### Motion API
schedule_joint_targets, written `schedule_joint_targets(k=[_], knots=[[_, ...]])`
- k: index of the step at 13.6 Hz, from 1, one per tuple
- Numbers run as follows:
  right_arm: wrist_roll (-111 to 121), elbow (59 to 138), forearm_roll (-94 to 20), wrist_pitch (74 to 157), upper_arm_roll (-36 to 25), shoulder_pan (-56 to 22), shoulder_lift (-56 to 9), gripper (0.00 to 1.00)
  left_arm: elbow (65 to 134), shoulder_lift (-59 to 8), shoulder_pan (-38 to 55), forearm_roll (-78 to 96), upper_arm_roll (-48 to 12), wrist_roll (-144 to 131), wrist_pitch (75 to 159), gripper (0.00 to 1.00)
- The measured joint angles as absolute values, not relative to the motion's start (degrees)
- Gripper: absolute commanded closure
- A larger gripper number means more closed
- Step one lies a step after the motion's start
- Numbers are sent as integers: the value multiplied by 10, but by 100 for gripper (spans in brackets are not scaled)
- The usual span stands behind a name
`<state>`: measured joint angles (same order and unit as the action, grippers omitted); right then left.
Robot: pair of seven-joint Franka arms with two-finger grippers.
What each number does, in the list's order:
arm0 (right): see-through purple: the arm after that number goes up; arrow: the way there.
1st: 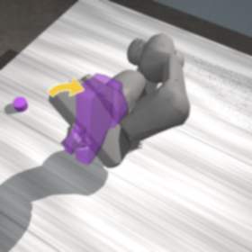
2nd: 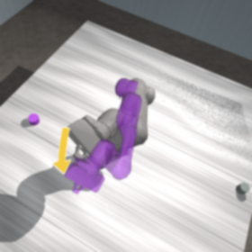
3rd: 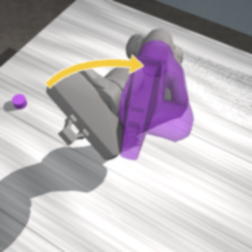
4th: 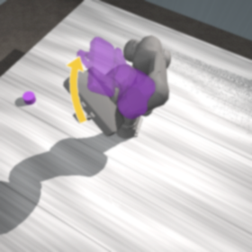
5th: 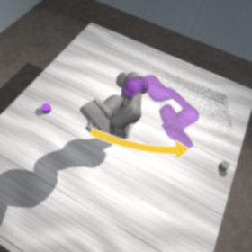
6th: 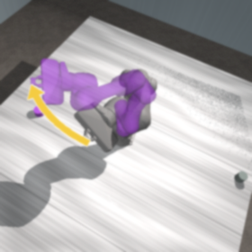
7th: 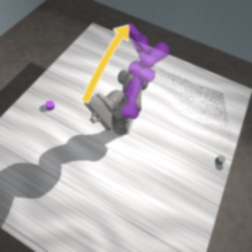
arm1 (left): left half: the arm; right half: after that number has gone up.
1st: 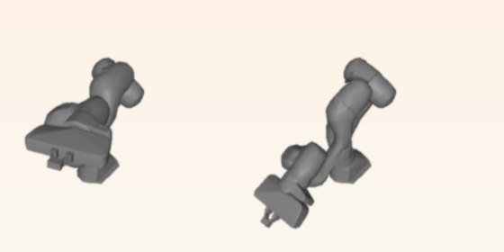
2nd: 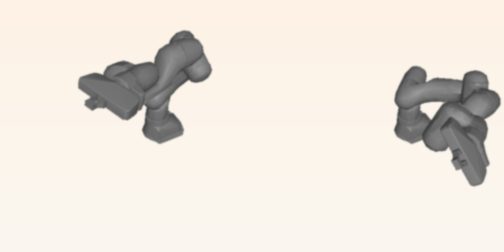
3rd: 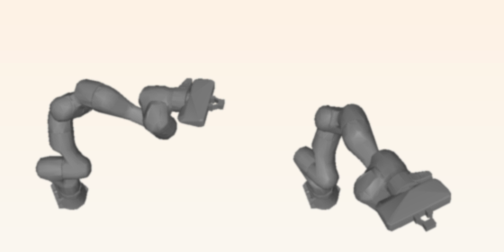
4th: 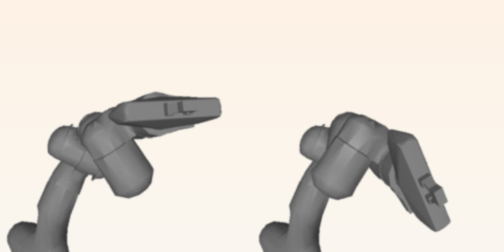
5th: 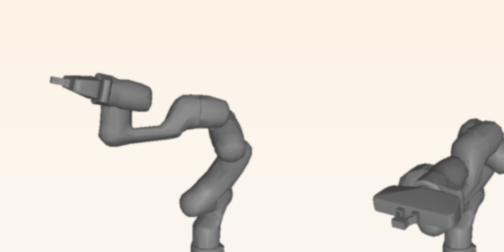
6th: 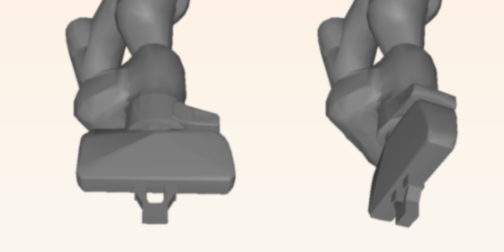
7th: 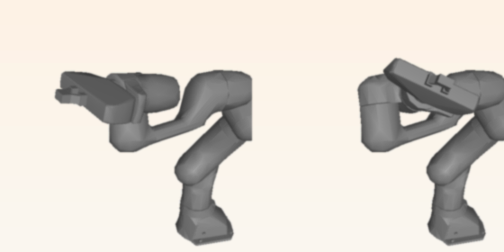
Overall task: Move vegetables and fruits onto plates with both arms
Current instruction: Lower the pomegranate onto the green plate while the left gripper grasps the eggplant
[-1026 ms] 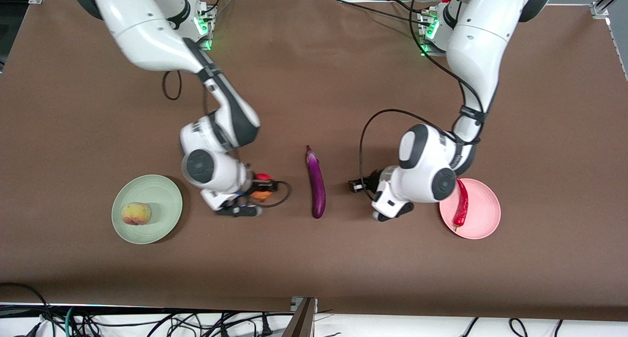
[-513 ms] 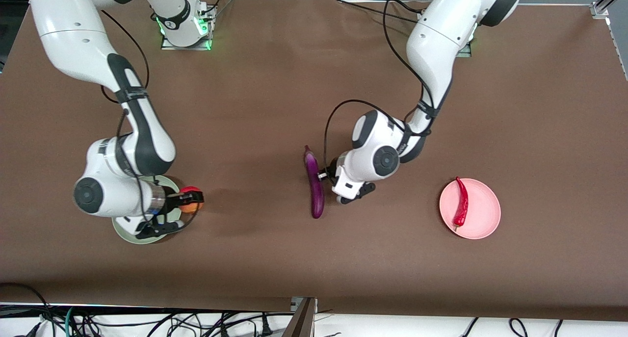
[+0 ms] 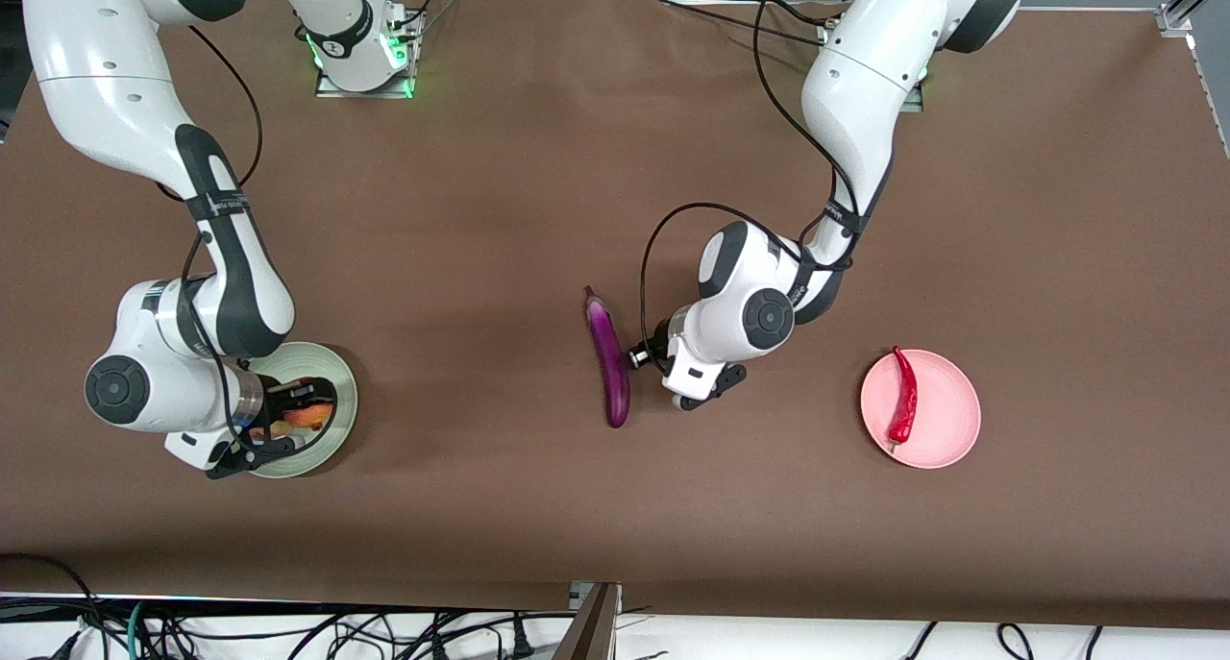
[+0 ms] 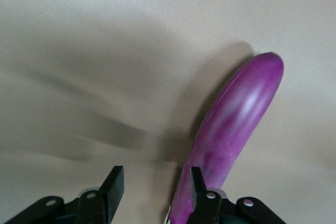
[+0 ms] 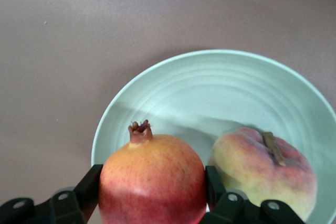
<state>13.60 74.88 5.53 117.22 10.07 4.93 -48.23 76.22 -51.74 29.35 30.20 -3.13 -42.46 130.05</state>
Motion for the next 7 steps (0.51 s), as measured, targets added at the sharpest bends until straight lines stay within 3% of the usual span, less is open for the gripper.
schedule_joint_targets(k=[1, 3, 5, 6, 7], knots=[[136, 749, 57, 1176, 101, 49, -485, 82, 762, -517, 295, 305, -33, -425, 1306, 43], [136, 750, 61, 1179, 101, 48, -490, 55, 762, -518, 304, 308, -35, -427, 1325, 43], [136, 750, 61, 1191, 101, 48, -496, 50, 762, -520, 315, 308, -36, -433, 1339, 43], [136, 750, 61, 1202, 101, 48, -499, 14, 762, -521, 317, 308, -36, -435, 1344, 43], [136, 750, 61, 1206, 101, 48, -500, 0, 762, -522, 319, 308, -36, -435, 1348, 43]])
